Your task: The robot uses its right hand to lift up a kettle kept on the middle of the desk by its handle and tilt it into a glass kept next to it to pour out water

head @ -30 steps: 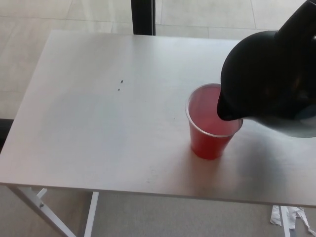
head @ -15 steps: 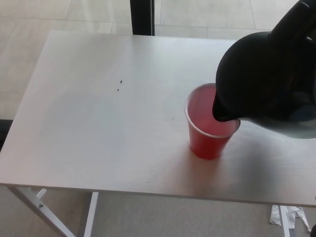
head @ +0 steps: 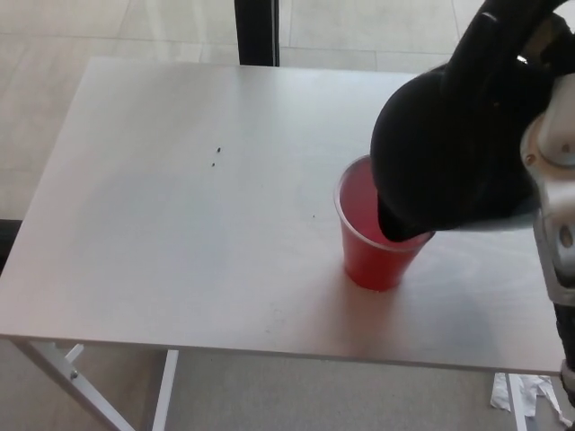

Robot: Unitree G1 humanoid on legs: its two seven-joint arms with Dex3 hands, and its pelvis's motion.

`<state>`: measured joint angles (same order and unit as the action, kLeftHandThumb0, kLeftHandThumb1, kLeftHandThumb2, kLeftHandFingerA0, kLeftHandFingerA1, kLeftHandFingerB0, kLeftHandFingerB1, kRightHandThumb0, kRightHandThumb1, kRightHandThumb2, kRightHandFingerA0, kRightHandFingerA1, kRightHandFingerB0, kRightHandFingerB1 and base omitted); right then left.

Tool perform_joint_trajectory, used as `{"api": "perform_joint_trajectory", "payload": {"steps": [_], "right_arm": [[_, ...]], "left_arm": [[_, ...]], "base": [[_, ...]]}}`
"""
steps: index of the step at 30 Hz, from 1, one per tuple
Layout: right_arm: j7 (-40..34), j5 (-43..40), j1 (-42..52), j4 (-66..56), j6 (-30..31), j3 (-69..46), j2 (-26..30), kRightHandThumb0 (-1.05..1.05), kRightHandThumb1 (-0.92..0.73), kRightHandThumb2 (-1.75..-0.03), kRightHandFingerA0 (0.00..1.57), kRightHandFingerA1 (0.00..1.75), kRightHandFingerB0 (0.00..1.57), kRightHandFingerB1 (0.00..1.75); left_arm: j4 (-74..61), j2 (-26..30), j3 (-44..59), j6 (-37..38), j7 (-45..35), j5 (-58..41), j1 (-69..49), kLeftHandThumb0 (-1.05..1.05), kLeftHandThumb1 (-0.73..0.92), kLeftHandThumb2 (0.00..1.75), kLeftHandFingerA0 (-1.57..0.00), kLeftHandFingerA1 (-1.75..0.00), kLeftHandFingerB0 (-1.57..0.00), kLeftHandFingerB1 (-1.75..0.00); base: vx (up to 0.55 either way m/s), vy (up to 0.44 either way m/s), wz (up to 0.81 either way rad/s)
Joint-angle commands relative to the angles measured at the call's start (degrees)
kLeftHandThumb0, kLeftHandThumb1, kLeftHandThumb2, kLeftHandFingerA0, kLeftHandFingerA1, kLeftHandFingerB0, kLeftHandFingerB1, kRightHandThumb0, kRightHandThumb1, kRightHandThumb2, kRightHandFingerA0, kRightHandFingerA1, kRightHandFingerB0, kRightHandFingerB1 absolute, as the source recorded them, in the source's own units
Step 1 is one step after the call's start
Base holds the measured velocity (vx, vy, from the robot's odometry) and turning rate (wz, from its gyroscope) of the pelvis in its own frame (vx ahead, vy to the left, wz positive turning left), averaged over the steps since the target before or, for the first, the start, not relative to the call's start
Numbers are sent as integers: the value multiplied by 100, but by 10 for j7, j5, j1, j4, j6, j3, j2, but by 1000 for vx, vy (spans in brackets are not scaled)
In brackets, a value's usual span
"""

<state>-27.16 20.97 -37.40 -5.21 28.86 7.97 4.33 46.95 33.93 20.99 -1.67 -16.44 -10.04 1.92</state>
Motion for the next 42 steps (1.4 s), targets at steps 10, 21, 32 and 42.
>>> {"api": "perform_joint_trajectory", "payload": {"steps": [10,21,32,42], "right_arm": [[3,125,23,-4,-42,89,22,-19,-56,-92,95,175,70,167],[0,149,32,23,-58,77,19,-15,-51,-104,95,175,69,164],[-8,163,58,19,-108,87,-5,-23,-62,-94,96,175,75,165],[10,167,58,24,-109,55,7,-25,-46,-102,120,139,99,127]], "left_arm": [[-11,1,1,-17,2,0,-3,-105,72,98,-66,-62,-52,-80],[-21,-1,-1,-21,3,2,-9,-105,54,133,-67,-60,-52,-81],[-30,-2,0,-26,7,3,-8,-105,54,133,-66,-59,-52,-81],[-31,-2,4,-27,2,-3,-9,-105,72,98,-65,-63,-51,-82]], "base": [[0,0,0],[0,0,0],[0,0,0],[0,0,0]]}}
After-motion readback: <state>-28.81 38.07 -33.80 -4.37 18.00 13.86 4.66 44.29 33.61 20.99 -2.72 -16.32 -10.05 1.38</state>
